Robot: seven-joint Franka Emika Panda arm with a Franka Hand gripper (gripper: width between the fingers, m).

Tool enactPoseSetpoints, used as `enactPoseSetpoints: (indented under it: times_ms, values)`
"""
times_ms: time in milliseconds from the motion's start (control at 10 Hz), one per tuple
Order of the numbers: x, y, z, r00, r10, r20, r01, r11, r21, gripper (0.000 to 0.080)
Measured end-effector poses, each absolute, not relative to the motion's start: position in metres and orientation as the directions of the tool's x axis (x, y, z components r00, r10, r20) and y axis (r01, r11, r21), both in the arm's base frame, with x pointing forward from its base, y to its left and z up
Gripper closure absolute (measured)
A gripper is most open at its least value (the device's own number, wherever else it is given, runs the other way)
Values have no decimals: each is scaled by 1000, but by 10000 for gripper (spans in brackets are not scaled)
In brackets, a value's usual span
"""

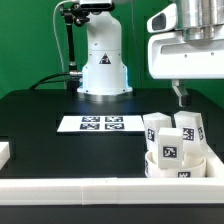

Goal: Assemble stool

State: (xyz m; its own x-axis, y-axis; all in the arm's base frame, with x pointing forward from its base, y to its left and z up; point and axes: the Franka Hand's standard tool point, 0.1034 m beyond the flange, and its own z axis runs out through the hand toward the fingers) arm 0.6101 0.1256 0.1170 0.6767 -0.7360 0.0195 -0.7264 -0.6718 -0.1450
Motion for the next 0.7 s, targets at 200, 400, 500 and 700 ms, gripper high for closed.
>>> enactPoseSetpoints:
  times_ms: [200,400,500,700]
  values:
    - [610,125,116,764,-644,38,-634,-761,-140,150]
    - [609,124,115,856,-514,60,-504,-854,-125,150]
    - [608,123,114,907,-414,71,-406,-907,-108,150]
    - [608,121,112,982,-165,94,-158,-985,-76,150]
